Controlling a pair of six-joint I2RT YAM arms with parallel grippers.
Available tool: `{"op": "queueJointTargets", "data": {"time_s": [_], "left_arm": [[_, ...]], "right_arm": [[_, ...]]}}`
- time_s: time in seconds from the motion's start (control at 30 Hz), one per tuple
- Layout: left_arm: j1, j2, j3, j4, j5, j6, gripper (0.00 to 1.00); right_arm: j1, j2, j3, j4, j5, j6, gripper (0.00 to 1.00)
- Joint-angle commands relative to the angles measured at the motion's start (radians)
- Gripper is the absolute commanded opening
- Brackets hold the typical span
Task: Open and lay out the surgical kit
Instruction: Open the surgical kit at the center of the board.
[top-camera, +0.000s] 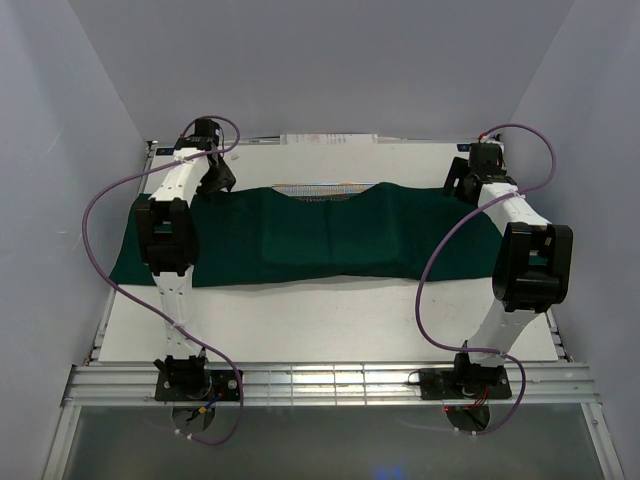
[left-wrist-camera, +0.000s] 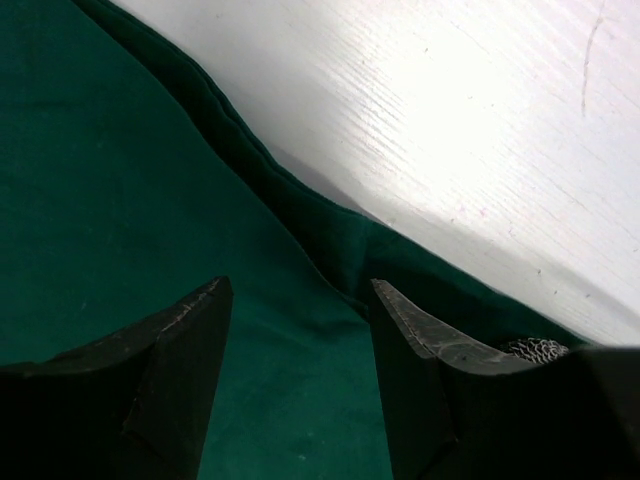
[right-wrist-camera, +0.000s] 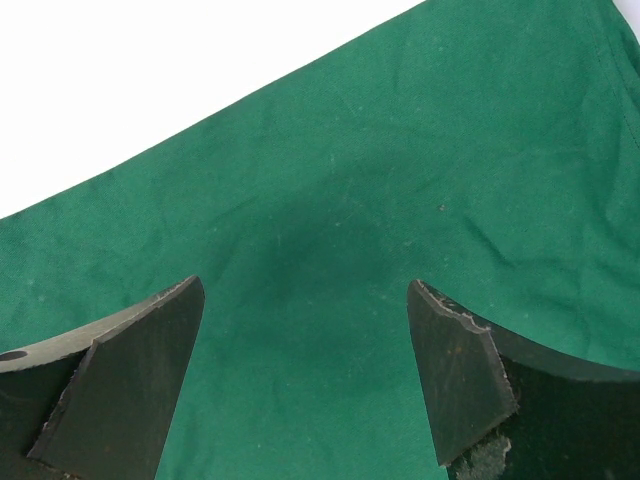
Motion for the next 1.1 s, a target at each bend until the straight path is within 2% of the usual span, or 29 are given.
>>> {"op": "queueJointTargets", "data": {"time_s": [0.0,0.07,0.3,0.53,0.67,1.07], "left_arm": [[-0.006,-0.084,-0.027,0.010,0.016,0.005,0.67],[-0.005,-0.072,-0.024,0.013,0.017,0.005,0.62],[-0.008,-0.038,0.000,0.015,0.051,-0.007,0.62],[-0.008,-0.008,0.017,0.030,0.022,-0.009,0.62],[-0.006,0.008,0.033,0.030,0.034,-0.012,0.56],[-0.005,0.000,-0.033,0.042,0.019,0.000,0.54]], "right_arm": [[0.003,-0.027,0.006,0.001,0.010,-0.001,0.88],[0.005,-0.024,0.006,0.001,0.007,0.001,0.88],[0.009,-0.018,0.006,-0.002,0.007,-0.001,0.88],[0.009,-0.012,0.006,-0.001,0.003,-0.002,0.88],[0.011,-0.013,0.004,-0.001,0.003,-0.005,0.88],[0.012,-0.012,0.001,-0.001,0.000,-0.004,0.88]]}}
